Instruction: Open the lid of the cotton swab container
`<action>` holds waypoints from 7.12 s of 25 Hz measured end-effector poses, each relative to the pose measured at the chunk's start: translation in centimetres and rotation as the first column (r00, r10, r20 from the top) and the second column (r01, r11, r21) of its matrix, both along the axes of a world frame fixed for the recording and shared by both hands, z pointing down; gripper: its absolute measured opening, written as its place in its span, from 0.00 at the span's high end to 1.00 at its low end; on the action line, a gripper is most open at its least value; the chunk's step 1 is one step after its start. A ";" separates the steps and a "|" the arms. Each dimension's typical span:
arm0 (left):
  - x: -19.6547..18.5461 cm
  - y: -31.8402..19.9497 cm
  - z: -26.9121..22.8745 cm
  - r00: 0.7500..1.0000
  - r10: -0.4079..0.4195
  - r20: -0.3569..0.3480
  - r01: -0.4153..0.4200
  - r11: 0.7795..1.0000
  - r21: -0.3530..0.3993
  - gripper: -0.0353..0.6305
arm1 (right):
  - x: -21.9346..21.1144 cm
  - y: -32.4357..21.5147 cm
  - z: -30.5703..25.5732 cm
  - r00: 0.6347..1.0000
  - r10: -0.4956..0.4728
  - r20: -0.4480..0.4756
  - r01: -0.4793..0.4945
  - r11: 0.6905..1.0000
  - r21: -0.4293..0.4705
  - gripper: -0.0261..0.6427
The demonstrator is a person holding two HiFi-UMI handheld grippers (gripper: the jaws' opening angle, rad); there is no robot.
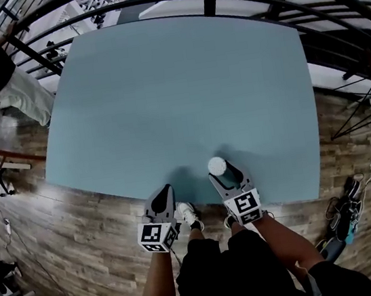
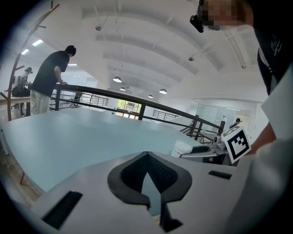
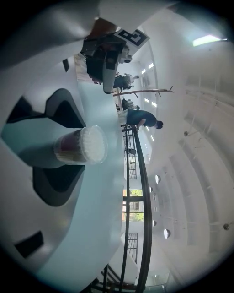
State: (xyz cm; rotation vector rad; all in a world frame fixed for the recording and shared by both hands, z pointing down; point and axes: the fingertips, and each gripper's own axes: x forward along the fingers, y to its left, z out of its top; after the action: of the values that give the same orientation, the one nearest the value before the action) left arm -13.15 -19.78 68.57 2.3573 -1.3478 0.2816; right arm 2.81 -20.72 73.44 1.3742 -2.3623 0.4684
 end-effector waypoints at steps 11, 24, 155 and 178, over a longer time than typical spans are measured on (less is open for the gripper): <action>0.8 0.0 0.0 0.999 0.035 -0.007 -0.035 0.999 -0.005 0.94 | -0.4 -0.3 -0.6 0.999 0.037 0.012 -0.037 0.998 0.045 0.60; 1.0 0.4 0.7 0.998 0.059 -0.005 -0.059 0.998 -0.018 0.94 | -0.8 -1.1 -1.1 0.998 0.049 0.030 -0.051 0.997 0.058 0.60; 11.6 1.5 -20.2 0.539 0.148 0.829 -0.725 0.582 0.368 0.81 | -5.6 3.9 -16.8 0.885 -0.427 -0.187 0.459 0.867 0.192 0.64; 13.3 0.5 -19.4 0.583 0.182 0.792 -0.693 0.620 0.368 0.82 | -4.6 4.4 -16.9 0.908 -0.398 -0.133 0.417 0.886 0.203 0.64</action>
State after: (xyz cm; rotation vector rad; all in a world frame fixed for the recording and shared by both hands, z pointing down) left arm 0.15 -19.28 49.18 3.4552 -1.1362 1.1475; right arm -1.79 -16.29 56.57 0.9110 -2.5962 0.0167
